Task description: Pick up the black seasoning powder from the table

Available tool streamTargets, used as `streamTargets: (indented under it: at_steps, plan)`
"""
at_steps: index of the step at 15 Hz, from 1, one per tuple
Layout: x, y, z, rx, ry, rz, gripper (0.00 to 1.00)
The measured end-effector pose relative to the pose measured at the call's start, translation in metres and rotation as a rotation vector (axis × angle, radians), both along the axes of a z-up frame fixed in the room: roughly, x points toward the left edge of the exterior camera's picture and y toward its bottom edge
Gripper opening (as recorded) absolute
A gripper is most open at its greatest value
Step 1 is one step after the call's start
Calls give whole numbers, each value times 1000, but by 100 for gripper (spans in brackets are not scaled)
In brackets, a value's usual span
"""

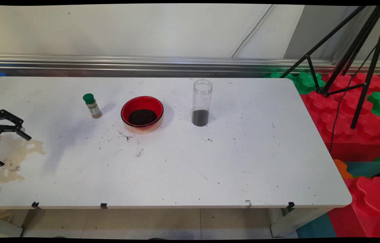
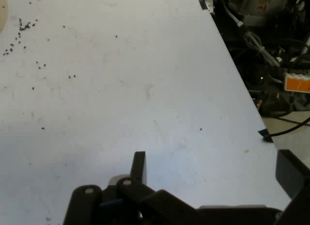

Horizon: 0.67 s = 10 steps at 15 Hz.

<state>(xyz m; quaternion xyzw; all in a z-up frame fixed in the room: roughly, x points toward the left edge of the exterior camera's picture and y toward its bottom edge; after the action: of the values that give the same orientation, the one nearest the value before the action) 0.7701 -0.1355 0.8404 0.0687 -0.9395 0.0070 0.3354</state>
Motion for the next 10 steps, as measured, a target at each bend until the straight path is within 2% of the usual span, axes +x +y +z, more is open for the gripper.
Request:
streamTargets:
  at_steps: [10]
  plan:
    - [-31,-11,8,1,12,80,100]
